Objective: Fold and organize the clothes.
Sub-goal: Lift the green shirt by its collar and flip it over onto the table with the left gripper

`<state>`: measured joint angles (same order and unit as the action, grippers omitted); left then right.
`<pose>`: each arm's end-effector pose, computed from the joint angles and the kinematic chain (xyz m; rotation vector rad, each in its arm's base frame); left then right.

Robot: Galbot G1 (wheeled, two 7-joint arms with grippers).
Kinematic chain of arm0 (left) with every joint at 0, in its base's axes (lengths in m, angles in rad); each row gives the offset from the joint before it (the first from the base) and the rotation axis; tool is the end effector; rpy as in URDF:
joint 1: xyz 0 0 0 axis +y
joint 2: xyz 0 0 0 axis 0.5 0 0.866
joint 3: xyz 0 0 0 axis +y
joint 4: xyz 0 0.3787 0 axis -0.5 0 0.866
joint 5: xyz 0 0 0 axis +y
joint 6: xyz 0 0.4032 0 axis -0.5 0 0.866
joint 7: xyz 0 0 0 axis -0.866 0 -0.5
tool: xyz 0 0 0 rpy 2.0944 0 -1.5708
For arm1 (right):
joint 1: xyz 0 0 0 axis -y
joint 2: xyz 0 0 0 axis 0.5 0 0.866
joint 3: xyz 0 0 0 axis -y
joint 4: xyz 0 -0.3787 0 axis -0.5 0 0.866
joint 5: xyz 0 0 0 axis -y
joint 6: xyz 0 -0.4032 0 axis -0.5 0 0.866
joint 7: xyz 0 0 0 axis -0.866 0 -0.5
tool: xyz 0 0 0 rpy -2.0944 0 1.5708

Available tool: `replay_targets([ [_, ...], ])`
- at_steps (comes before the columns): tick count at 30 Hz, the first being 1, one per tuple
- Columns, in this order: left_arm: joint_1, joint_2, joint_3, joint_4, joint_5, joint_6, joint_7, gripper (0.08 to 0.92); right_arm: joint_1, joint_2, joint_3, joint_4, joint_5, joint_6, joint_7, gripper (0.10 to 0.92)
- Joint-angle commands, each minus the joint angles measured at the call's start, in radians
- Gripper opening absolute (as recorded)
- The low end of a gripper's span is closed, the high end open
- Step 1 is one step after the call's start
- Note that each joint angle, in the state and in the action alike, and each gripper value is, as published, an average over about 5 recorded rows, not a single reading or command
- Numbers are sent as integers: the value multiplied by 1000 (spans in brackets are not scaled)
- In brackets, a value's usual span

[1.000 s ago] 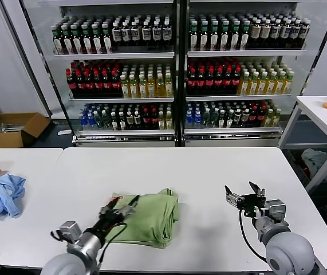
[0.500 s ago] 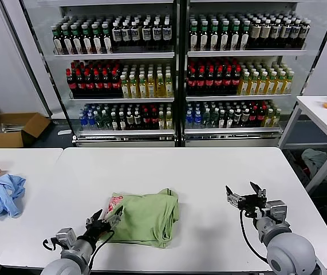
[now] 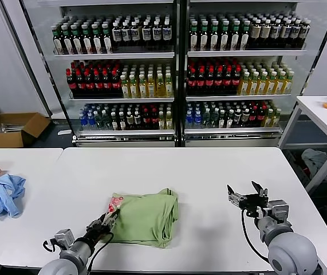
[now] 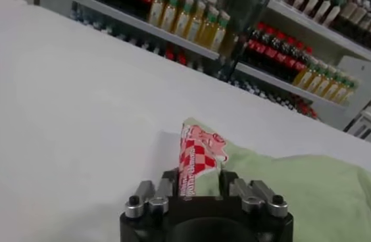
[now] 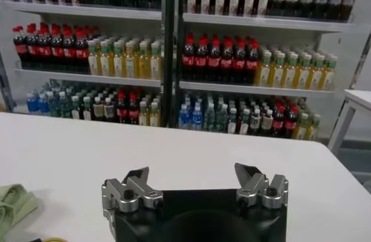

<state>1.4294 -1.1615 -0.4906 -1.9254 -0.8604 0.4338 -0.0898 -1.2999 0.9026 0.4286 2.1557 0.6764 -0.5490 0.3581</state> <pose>0.2671 0.0836 -0.3487 -0.2195 -2.5272 0.5610 0.2885 -0.0717 -0.2214 0.1160 -2.7612 0.1359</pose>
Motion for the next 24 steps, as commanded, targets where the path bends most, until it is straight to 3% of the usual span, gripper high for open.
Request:
replay_targets([
  [1,-1,-3,-51,33,-259,42,33,351,-1,0,3,2,1,-1,2,823],
  [9,1,-13,-127,25,-419,75,33,145,-5,2,4,8,1,-2,5,823],
  [14,12,-2,-267,-10,-550,99,16,115,-7,4,8,15,1,-3,7,823],
  [19,31,83,-484,-39,-622,122,-6,115,-7,7,10,21,2,-3,6,823],
  [24,47,237,-736,-55,-623,140,-20,115,-2,14,6,30,2,-3,5,823],
])
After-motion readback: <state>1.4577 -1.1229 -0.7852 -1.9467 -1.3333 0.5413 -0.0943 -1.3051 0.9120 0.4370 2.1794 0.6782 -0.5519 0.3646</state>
